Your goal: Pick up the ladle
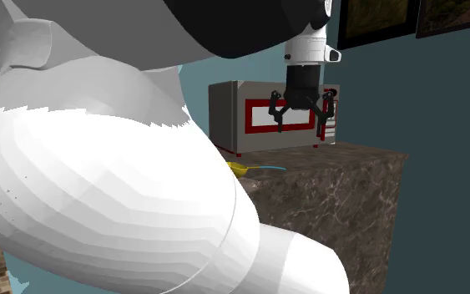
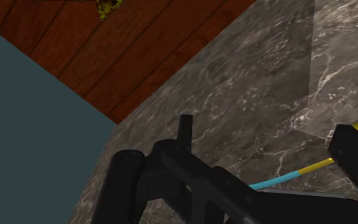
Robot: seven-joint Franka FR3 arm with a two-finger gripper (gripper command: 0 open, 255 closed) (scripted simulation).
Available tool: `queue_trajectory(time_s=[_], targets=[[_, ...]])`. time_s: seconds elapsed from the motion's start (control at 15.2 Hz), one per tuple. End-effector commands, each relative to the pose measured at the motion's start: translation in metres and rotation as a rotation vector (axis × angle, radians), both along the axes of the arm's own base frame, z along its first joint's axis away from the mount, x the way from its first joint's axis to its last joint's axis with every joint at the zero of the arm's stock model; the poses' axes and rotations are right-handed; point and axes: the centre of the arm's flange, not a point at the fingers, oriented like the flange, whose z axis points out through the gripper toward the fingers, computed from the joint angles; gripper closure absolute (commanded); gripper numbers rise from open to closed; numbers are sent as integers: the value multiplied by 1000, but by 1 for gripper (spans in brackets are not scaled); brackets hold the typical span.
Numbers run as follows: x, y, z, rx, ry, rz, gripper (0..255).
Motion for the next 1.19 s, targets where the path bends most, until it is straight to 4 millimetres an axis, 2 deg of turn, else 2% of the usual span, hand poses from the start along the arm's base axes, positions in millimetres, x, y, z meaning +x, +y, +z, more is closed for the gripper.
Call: queue_trajectory(time_s=[0.0, 0.53, 1.12], targets=[[0, 0, 0, 0, 0, 0, 0], [45, 77, -51, 77, 62, -300, 0], [116, 148, -106, 164, 132, -638, 0]])
